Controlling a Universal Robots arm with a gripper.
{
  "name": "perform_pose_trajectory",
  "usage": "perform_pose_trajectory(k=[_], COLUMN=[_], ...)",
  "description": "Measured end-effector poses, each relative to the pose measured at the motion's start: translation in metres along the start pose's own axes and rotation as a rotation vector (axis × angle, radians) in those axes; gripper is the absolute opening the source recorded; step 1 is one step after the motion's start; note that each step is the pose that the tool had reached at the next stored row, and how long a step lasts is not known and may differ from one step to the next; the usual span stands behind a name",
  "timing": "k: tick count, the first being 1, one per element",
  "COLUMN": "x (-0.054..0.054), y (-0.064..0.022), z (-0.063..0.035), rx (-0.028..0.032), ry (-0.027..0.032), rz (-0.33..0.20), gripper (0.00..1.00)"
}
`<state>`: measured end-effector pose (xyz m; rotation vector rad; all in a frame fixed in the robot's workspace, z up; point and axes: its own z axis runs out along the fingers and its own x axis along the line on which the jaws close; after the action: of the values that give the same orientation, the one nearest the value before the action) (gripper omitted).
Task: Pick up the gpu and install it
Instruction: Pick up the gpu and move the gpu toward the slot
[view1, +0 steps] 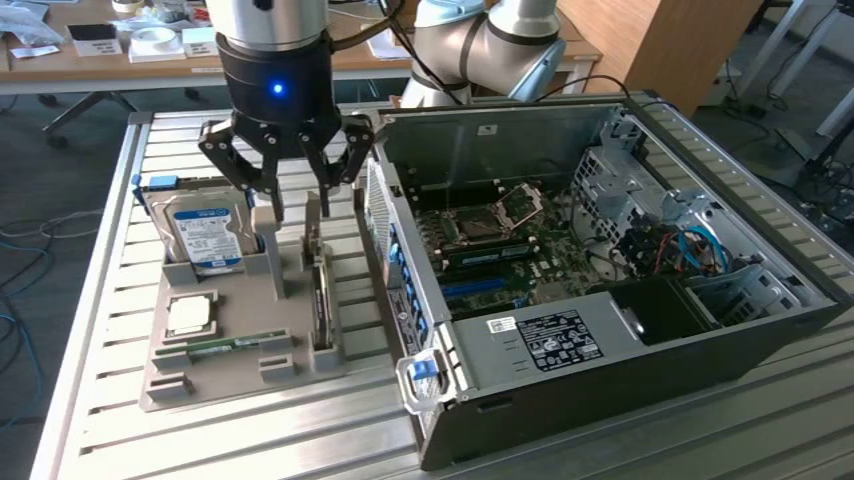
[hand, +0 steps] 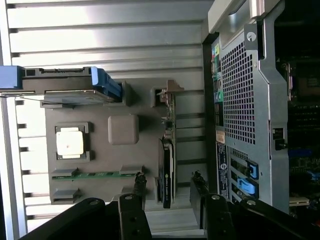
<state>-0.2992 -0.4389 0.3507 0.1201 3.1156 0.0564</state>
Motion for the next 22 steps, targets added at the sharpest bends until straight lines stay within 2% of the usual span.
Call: perform_pose_trajectory(k=[14, 22], x=[0.001, 0.0], y=[-0.0009, -0.001], z=[0.0246, 0.0297], rx=[0.0, 0.0001], ry=[-0.0001, 0.0], rz=[0.0, 0.0], gripper=[0.49, 0.49])
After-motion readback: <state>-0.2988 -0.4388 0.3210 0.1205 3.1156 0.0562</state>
